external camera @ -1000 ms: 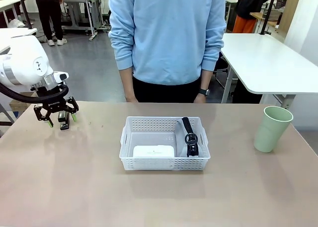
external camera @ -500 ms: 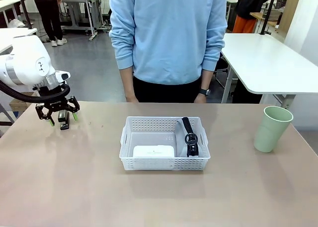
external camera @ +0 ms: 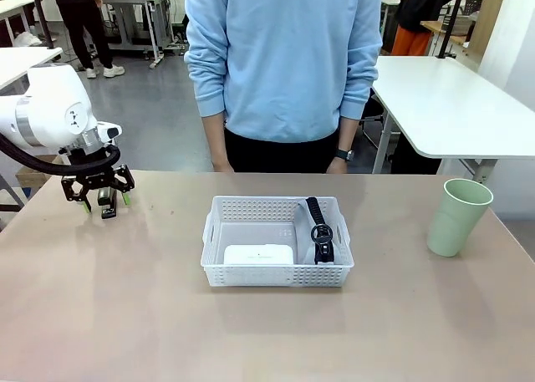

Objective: Efficiently arrange items inside the basket to fit them all.
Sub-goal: Pick up the Stapler and place it inside the Organizing basket.

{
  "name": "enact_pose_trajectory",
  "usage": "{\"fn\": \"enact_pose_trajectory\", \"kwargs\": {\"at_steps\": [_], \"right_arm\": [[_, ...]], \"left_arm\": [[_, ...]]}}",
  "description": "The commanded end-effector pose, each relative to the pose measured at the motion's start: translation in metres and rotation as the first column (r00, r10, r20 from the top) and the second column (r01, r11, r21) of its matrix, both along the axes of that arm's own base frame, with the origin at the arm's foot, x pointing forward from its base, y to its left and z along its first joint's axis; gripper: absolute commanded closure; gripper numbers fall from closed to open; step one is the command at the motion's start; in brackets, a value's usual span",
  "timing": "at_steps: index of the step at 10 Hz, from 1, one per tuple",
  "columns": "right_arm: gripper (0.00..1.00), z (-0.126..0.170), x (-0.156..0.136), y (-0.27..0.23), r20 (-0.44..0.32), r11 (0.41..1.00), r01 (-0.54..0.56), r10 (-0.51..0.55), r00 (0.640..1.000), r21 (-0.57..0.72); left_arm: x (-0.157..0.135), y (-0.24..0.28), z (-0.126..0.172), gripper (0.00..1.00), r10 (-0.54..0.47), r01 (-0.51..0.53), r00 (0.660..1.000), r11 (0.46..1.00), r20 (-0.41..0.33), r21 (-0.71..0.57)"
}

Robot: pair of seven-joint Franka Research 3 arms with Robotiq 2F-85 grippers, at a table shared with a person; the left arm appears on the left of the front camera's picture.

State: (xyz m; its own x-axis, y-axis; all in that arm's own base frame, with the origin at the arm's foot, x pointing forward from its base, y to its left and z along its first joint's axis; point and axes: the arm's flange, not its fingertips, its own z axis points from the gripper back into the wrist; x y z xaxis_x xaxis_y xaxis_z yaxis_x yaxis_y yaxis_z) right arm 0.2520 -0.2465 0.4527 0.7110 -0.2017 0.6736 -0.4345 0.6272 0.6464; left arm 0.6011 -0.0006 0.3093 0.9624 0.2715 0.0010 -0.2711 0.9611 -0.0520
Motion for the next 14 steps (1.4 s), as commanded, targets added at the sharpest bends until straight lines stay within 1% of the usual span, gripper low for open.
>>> {"fn": "enact_pose_trajectory", "kwargs": {"at_steps": [1, 2, 3, 4, 6, 7, 11, 12, 13, 14], "right_arm": [[0.00, 0.001, 0.001, 0.000, 0.035, 1.000, -0.005, 0.004, 0.999, 0.005], [0.00, 0.001, 0.001, 0.000, 0.035, 1.000, -0.005, 0.004, 0.999, 0.005], [0.00, 0.001, 0.001, 0.000, 0.035, 1.000, -0.005, 0.004, 0.999, 0.005], [0.00, 0.001, 0.001, 0.000, 0.035, 1.000, -0.005, 0.004, 0.999, 0.005], [0.00, 0.001, 0.001, 0.000, 0.035, 1.000, -0.005, 0.004, 0.999, 0.005], [0.00, 0.001, 0.001, 0.000, 0.035, 1.000, -0.005, 0.004, 0.999, 0.005], [0.00, 0.001, 0.001, 0.000, 0.035, 1.000, -0.005, 0.004, 0.999, 0.005], [0.00, 0.001, 0.001, 0.000, 0.035, 1.000, -0.005, 0.004, 0.999, 0.005], [0.00, 0.001, 0.001, 0.000, 0.035, 1.000, -0.005, 0.004, 0.999, 0.005], [0.00, 0.001, 0.001, 0.000, 0.035, 1.000, -0.005, 0.004, 0.999, 0.005]], "left_arm": [[0.004, -0.002, 0.002, 0.60, 0.030, -0.031, 0.999, 0.998, 0.019, 0.050], [0.004, -0.002, 0.001, 0.86, 0.029, -0.030, 0.999, 0.998, 0.023, 0.056], [0.005, -0.001, 0.001, 1.00, 0.026, -0.028, 0.999, 0.998, 0.023, 0.058], [0.005, -0.001, 0.001, 1.00, 0.028, -0.030, 0.999, 0.997, 0.032, 0.072], [0.006, 0.000, -0.001, 0.99, 0.035, -0.036, 0.999, 0.996, 0.015, 0.084], [0.006, 0.000, -0.001, 1.00, 0.035, -0.036, 0.999, 0.996, 0.010, 0.083], [0.004, 0.002, 0.003, 1.00, 0.019, -0.020, 1.000, 0.998, 0.004, 0.065], [-0.004, 0.005, 0.015, 1.00, 0.001, -0.002, 1.000, 0.999, 0.020, 0.041], [-0.026, 0.013, 0.044, 1.00, -0.050, 0.050, 0.996, 0.999, 0.070, 0.007], [-0.057, 0.019, 0.077, 1.00, -0.137, 0.141, 0.983, 0.990, 0.124, -0.021]]}}
